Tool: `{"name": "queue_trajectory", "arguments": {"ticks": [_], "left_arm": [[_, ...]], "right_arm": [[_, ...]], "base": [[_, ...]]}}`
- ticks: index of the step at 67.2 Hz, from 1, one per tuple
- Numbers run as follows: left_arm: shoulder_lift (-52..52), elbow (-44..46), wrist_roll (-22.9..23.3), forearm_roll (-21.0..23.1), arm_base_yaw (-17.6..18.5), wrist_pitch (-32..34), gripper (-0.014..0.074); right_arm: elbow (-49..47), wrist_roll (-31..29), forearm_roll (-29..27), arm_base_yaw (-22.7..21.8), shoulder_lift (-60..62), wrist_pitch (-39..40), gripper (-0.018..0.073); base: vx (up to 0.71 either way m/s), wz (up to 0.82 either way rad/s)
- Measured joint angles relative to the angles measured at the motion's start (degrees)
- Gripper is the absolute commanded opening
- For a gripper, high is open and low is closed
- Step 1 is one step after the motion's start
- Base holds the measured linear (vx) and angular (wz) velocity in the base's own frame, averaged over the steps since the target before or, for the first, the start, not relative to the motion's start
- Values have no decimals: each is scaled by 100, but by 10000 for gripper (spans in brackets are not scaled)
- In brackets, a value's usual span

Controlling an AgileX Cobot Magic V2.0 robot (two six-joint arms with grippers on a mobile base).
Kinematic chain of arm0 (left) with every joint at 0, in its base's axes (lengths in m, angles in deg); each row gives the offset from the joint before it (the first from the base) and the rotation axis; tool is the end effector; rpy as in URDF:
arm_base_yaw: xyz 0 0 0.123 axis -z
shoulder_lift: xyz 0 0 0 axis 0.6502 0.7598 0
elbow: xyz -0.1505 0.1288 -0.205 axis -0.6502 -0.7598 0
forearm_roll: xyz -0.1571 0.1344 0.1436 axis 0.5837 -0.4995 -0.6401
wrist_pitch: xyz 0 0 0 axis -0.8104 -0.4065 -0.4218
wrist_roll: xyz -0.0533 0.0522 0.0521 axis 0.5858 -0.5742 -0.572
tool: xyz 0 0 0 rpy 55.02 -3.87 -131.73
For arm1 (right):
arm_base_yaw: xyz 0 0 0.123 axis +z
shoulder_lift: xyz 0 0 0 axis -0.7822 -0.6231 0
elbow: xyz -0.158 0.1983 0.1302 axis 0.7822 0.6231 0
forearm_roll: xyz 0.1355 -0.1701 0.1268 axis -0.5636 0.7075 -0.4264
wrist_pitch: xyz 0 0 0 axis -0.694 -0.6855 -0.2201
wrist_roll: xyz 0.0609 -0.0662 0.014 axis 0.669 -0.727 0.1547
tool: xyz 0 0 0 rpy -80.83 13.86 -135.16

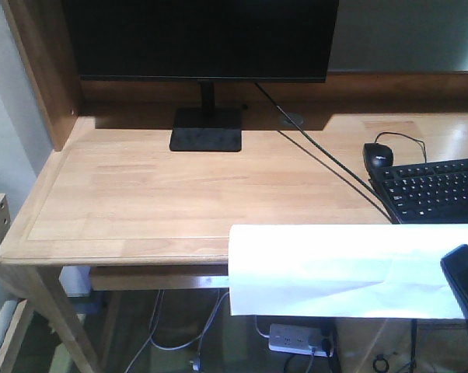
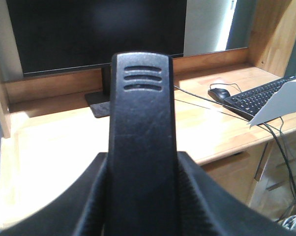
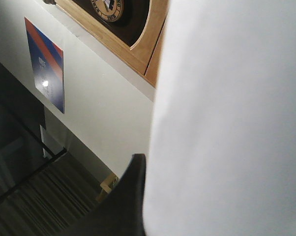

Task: Grab stapler and paper to desk for stapling
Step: 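Approach the desk edge and stop, holding stapler and paper above it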

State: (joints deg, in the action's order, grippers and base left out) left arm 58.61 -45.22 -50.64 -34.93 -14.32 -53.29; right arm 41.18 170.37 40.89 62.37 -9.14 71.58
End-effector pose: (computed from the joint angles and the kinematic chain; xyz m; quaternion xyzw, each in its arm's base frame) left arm 0.0008 0.0017 0.3341 0.1517 0.7572 -0.1503 0.6173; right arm 0.0747 0.0485 0.2432 0.0940 0.5321 0.5932 0.5968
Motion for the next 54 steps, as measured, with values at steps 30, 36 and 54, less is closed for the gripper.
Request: {"name": "queue_trajectory", "arguments": {"ticks": [30,36,54], "left_arm": [[0,0,0,0,0,0,-7],[0,0,0,0,0,0,-7],[0,0,0,0,0,0,-7]], "right_arm": [[0,0,0,0,0,0,-6],[0,0,0,0,0,0,-6],[0,0,0,0,0,0,-6]], "base": [[10,-5],[8,-4],[7,-3]]}}
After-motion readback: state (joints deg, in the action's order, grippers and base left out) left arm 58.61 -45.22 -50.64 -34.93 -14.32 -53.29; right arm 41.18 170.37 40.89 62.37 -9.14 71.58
